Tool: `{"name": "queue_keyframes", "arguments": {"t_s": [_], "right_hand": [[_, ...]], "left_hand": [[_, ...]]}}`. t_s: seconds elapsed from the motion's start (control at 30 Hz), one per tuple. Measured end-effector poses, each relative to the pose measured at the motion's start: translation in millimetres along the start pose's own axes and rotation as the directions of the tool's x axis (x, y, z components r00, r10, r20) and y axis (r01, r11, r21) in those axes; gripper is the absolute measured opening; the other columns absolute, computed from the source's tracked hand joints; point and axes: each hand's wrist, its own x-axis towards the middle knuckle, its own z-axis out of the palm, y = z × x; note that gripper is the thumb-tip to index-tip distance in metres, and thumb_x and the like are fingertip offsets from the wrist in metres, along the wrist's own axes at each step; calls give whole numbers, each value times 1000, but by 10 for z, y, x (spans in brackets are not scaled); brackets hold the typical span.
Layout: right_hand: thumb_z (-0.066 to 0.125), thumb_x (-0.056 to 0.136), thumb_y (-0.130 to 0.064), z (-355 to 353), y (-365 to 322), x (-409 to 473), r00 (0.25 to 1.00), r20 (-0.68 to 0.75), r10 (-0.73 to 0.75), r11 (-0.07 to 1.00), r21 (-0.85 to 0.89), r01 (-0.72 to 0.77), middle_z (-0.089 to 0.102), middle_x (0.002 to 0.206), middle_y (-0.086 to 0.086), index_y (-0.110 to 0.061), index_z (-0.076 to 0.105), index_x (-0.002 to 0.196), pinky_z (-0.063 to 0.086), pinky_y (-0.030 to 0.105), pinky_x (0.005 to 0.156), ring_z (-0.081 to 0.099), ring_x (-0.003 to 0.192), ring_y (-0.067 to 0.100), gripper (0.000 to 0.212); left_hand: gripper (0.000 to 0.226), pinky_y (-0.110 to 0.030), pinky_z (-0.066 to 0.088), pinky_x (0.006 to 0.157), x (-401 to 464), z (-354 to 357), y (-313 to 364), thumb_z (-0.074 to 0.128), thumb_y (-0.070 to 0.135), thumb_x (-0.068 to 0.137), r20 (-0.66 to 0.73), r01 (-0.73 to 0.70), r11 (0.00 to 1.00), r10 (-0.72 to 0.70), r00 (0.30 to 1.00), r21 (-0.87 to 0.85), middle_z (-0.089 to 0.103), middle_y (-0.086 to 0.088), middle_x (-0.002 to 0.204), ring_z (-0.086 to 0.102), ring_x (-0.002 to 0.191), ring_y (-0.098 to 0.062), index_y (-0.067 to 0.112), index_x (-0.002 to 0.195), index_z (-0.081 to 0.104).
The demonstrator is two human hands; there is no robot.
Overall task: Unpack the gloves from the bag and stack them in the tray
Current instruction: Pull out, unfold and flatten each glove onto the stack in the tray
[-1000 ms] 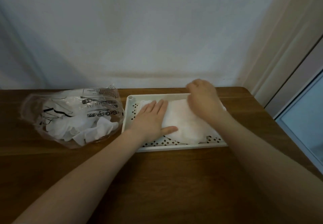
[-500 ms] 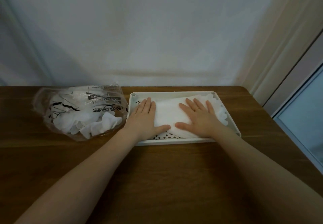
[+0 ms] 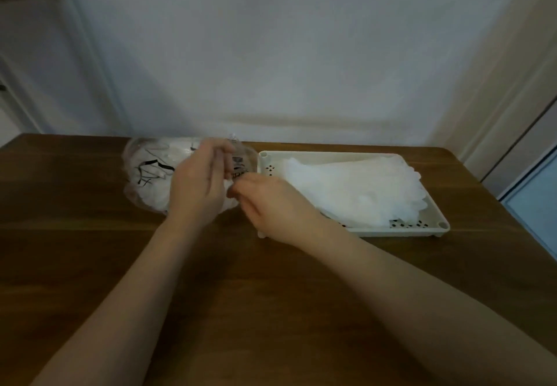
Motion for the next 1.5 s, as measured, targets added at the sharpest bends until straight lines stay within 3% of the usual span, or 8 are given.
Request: {"name": "queue_keyframes", "arguments": {"t_s": [0.13,0.23,0.43,0.8,0.93,1.13,1.37,1.5], "right_hand": [[43,98,-21,341,11,337,980,187,70,990,-133,-45,42,145,8,-23,28,147,39,42,106,43,129,27,51],[48,96,-27,464,80,482,980,140,142,972,-206,-111,57,127,10,-18,47,134,43,39,97,53,116,26,39],[53,93,-15,321,87,469,963,-115,245,937,282,-205,63,88,1,-8,65,100,46,23,69,53,71,10,15],[57,88,-4,-339,428,15,927,-160,339,425,905,0,66,79,2,-13,65,85,53,32,74,62,73,14,12],[56,87,-2,-441,696,-134,930,-104,352,216,976,28,61,64,-7,-11,64,91,46,21,64,48,49,5,13],[66,81,-19,-511,1083,-333,887,-29,461,406,896,-181,64,66,-6,-16,72,76,40,24,63,49,62,11,8],[76,72,-28,-720,1169,-478,959,115,259,610,750,-255,59,122,-4,-31,52,124,51,27,92,58,112,8,58],[69,81,-11,-672,1021,-417,958,22,287,603,772,-198,64,99,4,-21,62,113,55,24,76,67,83,18,34]], "left_hand": [[20,-7,38,58,90,-92,-139,35,11,95,-66,170,981,-177,982,-92,54,15,76,50,63,7,18,96,54],[24,-2,36,69,91,-80,-219,38,9,94,-13,218,972,-219,976,-84,60,8,88,51,78,14,13,98,62],[29,0,34,71,79,-109,-250,39,20,96,218,215,975,-198,956,-60,61,7,98,53,86,0,12,105,65],[4,-19,51,55,242,-67,306,64,27,85,360,455,834,-340,869,-312,65,10,79,62,70,-6,25,87,62],[16,-31,52,61,328,105,400,55,26,92,415,634,615,-481,772,-469,67,4,76,63,71,-14,19,84,67],[28,-35,54,70,417,538,515,48,26,97,551,803,340,-593,587,-490,71,-5,79,66,73,-20,12,83,68],[36,-37,51,76,433,687,539,51,35,94,664,874,396,-576,476,-283,71,-17,94,65,81,-28,4,96,70],[40,-29,53,62,499,676,624,53,44,89,722,888,368,-530,445,-277,72,-7,77,67,68,-20,8,85,71]]}}
